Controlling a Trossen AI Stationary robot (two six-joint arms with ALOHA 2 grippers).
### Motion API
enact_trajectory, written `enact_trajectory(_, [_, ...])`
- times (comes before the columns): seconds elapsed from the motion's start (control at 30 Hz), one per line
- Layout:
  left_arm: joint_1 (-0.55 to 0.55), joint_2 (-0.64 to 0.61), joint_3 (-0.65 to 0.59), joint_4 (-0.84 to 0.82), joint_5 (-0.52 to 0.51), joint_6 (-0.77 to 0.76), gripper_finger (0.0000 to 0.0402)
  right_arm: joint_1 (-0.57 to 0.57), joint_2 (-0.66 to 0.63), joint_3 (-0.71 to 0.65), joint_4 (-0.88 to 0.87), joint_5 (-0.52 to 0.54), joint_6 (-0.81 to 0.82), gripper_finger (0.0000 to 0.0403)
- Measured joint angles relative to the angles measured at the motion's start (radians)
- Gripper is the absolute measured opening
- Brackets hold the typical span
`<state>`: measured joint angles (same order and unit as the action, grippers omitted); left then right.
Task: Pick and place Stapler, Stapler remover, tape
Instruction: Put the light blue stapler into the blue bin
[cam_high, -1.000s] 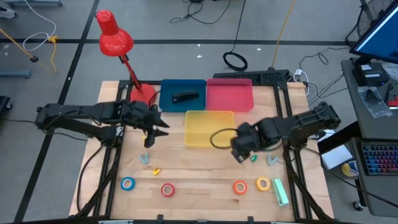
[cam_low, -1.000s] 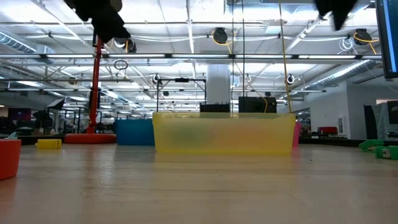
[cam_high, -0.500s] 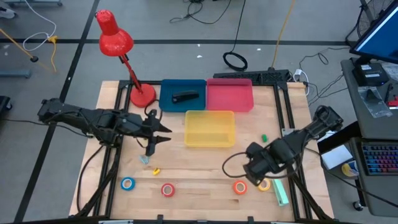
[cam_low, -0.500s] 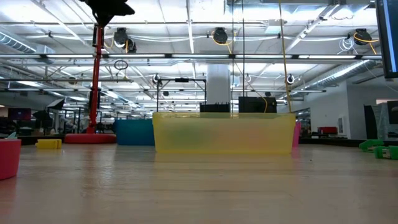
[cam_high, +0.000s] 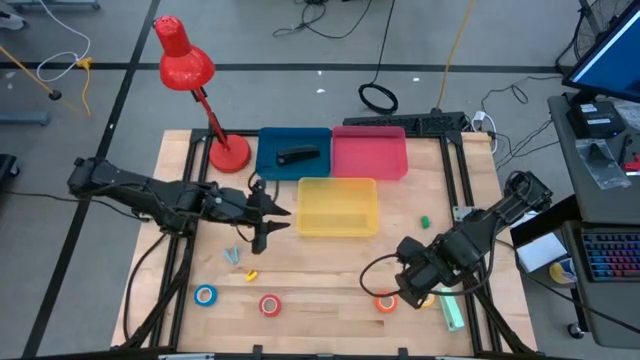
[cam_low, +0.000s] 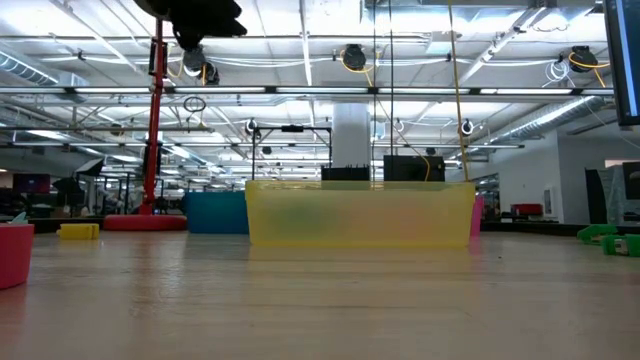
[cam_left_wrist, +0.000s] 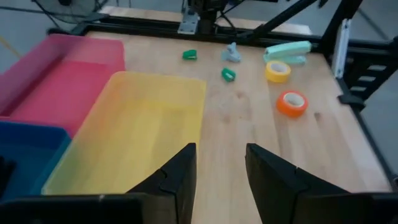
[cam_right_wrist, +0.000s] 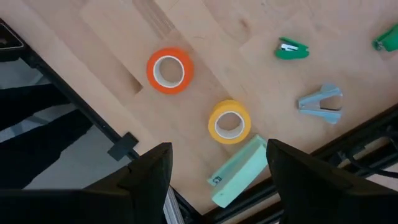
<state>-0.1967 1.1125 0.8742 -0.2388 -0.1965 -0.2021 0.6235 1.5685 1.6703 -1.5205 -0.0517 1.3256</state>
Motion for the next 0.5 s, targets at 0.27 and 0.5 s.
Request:
enact_trajectory(0.27, [0.009,-0.016,-0.001,-0.006,0.012,0.004,0.0122,0.0,0.0,-0.01,-0.051,-0.007,0.102,0.0254])
enact_trajectory(0.5, [0.036,-0.131,-0.127,0.018,0.013,-0.02,0.0123,0.011,0.0,-0.122,-0.051,-0.201,0.195,0.0254])
